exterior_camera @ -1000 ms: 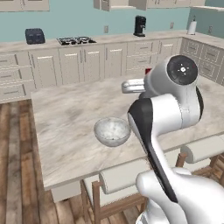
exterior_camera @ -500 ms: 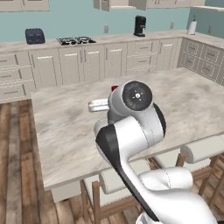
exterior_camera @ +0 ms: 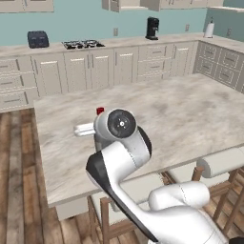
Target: There is a bowl on the dining counter. Grab a lemon wedge from the fridge and place it in the bowl. Then get the liquor bottle and glass cup from the cabinet and place them next to the bowl.
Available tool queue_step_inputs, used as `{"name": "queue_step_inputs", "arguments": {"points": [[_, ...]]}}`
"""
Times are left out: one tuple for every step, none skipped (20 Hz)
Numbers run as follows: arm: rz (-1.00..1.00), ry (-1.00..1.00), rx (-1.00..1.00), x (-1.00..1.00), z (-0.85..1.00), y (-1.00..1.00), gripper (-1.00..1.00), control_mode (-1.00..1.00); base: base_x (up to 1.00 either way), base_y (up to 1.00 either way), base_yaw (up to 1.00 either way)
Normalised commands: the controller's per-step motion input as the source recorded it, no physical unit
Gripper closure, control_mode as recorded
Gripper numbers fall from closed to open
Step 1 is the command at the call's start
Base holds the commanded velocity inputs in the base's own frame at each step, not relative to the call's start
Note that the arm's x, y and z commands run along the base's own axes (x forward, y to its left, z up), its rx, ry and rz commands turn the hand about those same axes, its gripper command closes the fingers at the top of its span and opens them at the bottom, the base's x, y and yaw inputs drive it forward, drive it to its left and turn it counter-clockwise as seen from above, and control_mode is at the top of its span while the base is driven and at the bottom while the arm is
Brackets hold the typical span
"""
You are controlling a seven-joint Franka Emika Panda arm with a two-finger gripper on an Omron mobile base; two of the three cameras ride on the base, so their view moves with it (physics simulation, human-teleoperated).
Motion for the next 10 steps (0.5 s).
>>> {"name": "queue_step_inputs", "arguments": {"points": [[0.05, -0.03, 0.00, 0.72, -0.37, 0.30, 1.00, -1.00, 0.00, 0.00, 0.00], [0.05, -0.03, 0.00, 0.76, -0.38, 0.30, 1.00, -1.00, 0.00, 0.00, 0.00], [0.04, -0.02, 0.00, 0.79, -0.42, 0.30, 1.00, -1.00, 0.00, 0.00, 0.00], [0.03, -0.01, 0.00, 0.77, -0.42, 0.29, 1.00, -1.00, 0.00, 0.00, 0.00], [0.03, -0.01, 0.00, 0.73, -0.43, 0.28, 1.00, -1.00, 0.00, 0.00, 0.00], [0.03, 0.00, 0.00, 0.66, -0.44, 0.24, 1.00, -1.00, 0.00, 0.00, 0.00], [0.02, 0.00, 0.00, 0.58, -0.45, 0.16, 1.00, -1.00, 0.00, 0.00, 0.00], [0.00, 0.00, 0.00, 0.49, -0.41, 0.08, 1.00, -1.00, 0.00, 0.00, 0.00], [0.00, 0.00, 0.00, 0.46, -0.42, 0.00, 1.00, -1.00, 0.00, 0.00, 0.00], [0.00, 0.00, 0.00, 0.44, -0.41, 0.00, 1.00, -1.00, 0.00, 0.00, 0.00]]}}
